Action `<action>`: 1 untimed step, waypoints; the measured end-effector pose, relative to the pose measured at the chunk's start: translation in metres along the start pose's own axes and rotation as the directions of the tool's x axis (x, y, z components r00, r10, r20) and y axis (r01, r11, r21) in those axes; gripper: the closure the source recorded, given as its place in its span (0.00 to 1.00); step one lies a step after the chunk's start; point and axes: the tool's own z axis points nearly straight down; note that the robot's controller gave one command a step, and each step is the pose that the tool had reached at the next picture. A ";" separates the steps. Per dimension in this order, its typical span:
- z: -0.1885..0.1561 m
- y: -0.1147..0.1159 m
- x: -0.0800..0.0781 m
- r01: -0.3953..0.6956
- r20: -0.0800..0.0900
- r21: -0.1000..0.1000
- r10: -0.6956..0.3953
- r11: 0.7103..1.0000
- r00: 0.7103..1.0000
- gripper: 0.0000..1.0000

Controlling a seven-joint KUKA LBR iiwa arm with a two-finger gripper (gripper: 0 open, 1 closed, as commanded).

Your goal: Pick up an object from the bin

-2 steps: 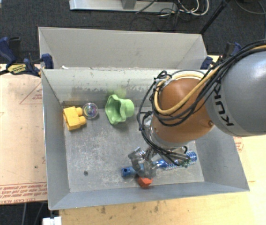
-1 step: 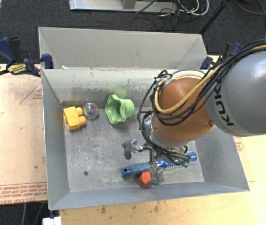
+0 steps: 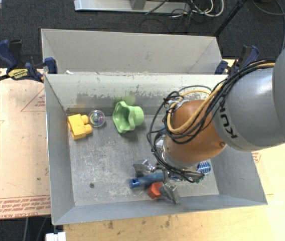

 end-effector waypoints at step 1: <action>-0.002 0.001 0.000 0.000 0.000 0.000 0.000 1.000 1.000 1.00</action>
Offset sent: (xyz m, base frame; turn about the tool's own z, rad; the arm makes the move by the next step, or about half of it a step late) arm 0.0000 0.0000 0.0000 0.0000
